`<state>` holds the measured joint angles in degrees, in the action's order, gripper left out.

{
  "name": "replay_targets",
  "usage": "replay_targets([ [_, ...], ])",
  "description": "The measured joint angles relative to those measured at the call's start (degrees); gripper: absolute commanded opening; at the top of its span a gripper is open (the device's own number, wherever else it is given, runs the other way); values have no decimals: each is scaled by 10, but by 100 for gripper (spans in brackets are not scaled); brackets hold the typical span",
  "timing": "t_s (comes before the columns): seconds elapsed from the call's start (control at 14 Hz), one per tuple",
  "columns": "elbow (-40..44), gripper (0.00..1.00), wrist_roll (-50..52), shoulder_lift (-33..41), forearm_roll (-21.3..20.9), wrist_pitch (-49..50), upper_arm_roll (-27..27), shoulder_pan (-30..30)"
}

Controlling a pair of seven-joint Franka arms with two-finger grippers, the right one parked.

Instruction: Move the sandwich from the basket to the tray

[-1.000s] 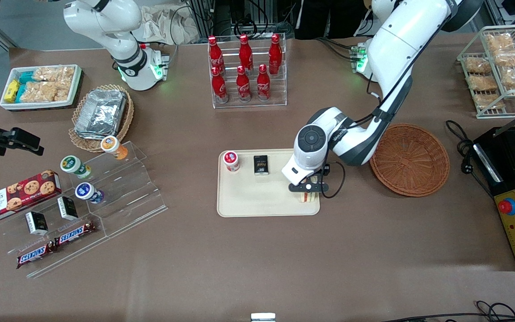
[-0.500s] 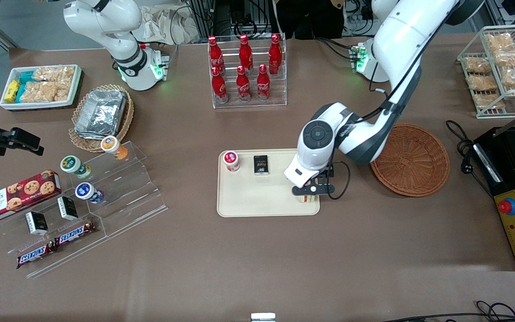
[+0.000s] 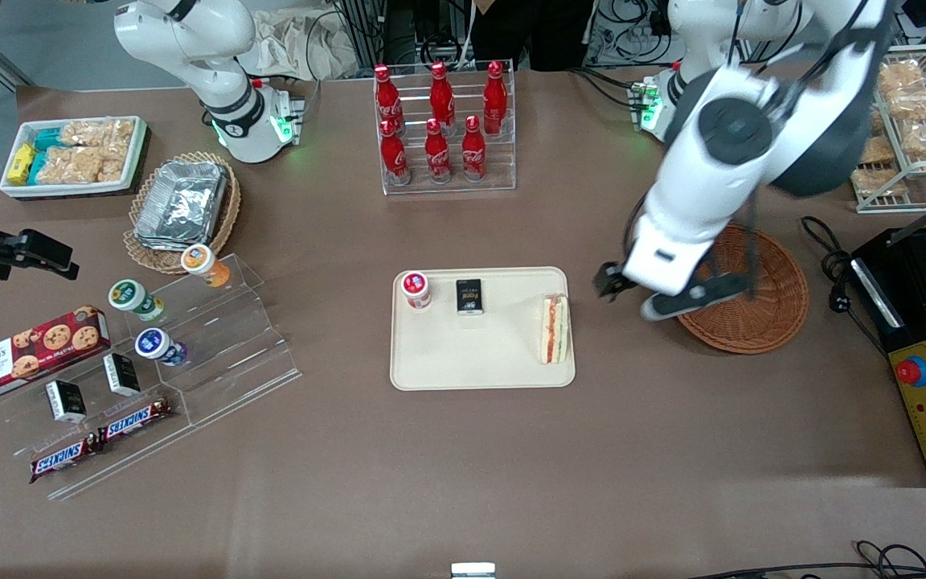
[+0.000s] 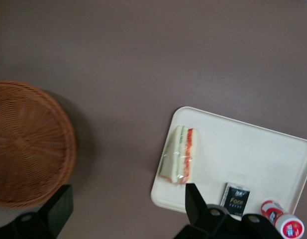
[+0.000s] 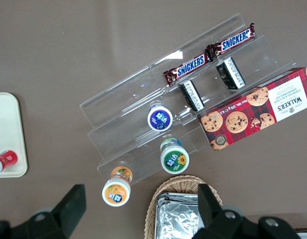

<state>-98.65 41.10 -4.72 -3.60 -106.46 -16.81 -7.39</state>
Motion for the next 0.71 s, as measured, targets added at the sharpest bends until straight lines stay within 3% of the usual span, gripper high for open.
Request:
replay_targets([
  [0.43,-16,100,-298,107,20,109,144,-5],
  [0.71,2,100,-363,113,25,125,171,-6],
])
